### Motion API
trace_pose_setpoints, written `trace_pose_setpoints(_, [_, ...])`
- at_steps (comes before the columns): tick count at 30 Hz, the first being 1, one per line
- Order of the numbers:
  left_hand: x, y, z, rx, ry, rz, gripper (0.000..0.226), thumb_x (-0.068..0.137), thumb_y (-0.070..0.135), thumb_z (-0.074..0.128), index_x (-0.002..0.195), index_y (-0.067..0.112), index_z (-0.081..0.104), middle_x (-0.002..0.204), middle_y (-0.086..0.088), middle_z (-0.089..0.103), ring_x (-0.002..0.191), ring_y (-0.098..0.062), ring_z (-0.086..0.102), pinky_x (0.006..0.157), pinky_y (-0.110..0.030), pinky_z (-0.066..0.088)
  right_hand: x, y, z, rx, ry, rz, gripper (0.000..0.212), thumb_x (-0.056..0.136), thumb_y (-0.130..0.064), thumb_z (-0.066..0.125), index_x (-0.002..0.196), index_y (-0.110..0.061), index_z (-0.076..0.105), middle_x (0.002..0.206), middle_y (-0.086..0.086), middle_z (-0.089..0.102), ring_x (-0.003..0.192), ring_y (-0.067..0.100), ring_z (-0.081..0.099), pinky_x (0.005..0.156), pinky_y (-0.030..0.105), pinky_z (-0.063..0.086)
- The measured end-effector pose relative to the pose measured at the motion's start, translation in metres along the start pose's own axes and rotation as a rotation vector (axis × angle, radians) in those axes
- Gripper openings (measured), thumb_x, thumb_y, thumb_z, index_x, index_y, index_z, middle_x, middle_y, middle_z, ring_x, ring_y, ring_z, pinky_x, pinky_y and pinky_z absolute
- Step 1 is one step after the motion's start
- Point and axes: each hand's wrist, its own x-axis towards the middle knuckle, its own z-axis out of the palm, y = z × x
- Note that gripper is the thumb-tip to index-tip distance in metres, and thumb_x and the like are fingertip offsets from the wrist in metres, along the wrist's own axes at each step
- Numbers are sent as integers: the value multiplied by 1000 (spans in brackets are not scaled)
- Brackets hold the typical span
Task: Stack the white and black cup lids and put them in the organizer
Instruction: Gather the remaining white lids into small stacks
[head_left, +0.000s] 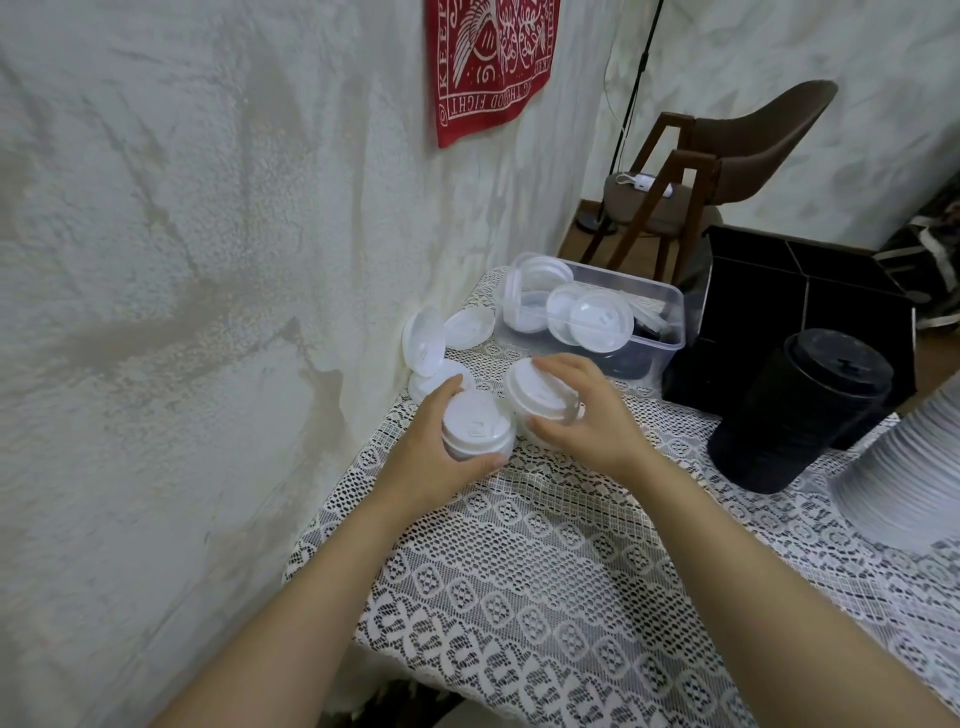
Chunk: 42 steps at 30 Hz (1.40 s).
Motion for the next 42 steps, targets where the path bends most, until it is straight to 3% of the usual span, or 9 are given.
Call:
trace_pose_setpoints(4, [0, -1, 0, -44, -2, -25, 115, 60, 57, 84, 148, 40, 12, 135, 20, 43, 122, -11, 48, 102, -39, 43, 1, -21, 10, 41, -111, -57, 62, 77, -18, 81, 133, -25, 55, 135, -9, 45, 125, 6, 41, 104, 21, 28])
trace_pose_setpoints(8, [1, -3, 0, -66, 5, -30, 117, 59, 50, 87, 147, 43, 11, 132, 17, 43, 122, -12, 49, 102, -39, 45, 5, -30, 23, -21, -205, -104, 69, 69, -34, 78, 133, -25, 56, 140, -7, 46, 127, 4, 39, 105, 18, 26])
trace_pose_setpoints(13, [2, -3, 0, -53, 12, -25, 114, 65, 41, 87, 150, 38, 11, 127, 13, 44, 115, -12, 51, 96, -35, 48, 9, -34, 25, -96, -280, -87, 67, 79, -22, 80, 139, -25, 51, 151, -3, 36, 136, 6, 32, 104, 14, 18])
trace_pose_setpoints(17, [3, -7, -1, -59, 12, -28, 115, 63, 40, 87, 150, 38, 12, 134, 9, 47, 117, -13, 52, 97, -37, 49, 9, -34, 27, -82, -317, -64, 68, 78, -26, 81, 139, -26, 52, 150, -4, 36, 128, 0, 31, 108, 19, 20])
trace_pose_setpoints(24, [3, -7, 1, 2, 31, 13, 104, 66, 36, 86, 149, 35, 23, 146, 7, 41, 124, -10, 45, 99, -31, 44, 9, -32, 28, -19, -413, 15, 61, 81, -24, 78, 138, -27, 54, 157, -4, 27, 143, 13, 26, 117, 30, 22])
trace_pose_setpoints(27, [2, -6, 1, -18, 20, 17, 101, 68, 38, 85, 149, 35, 24, 145, 9, 38, 124, -9, 45, 98, -29, 44, 9, -31, 27, -71, -447, 21, 54, 91, -31, 67, 142, -27, 49, 161, -5, 20, 147, 12, 19, 120, 32, 17])
trace_pose_setpoints(35, [-2, 0, 1, -17, -10, 22, 91, 70, 66, 63, 146, 36, 25, 142, 11, 40, 119, -6, 48, 100, -34, 47, 8, -26, 29, -28, -427, -4, 40, 102, -24, 48, 142, -26, 48, 162, 0, 16, 150, 17, 12, 122, 38, 11])
trace_pose_setpoints(39, [-1, -1, 2, 39, -2, 23, 81, 79, 58, 66, 145, 35, 25, 140, 10, 40, 120, -9, 47, 100, -37, 47, 7, -17, 22, -146, -237, 2, 46, 102, -35, 46, 147, -32, 39, 161, -4, 20, 149, 17, 10, 121, 43, 7])
trace_pose_setpoints(42, [0, -1, 2, 72, 4, 37, 78, 84, 45, 69, 146, 29, 24, 147, 5, 34, 123, -8, 37, 102, -30, 41, 6, -4, 14, -209, -68, 95, 59, 97, -33, 51, 151, -37, 29, 163, -4, 15, 150, 22, 10, 120, 47, 11])
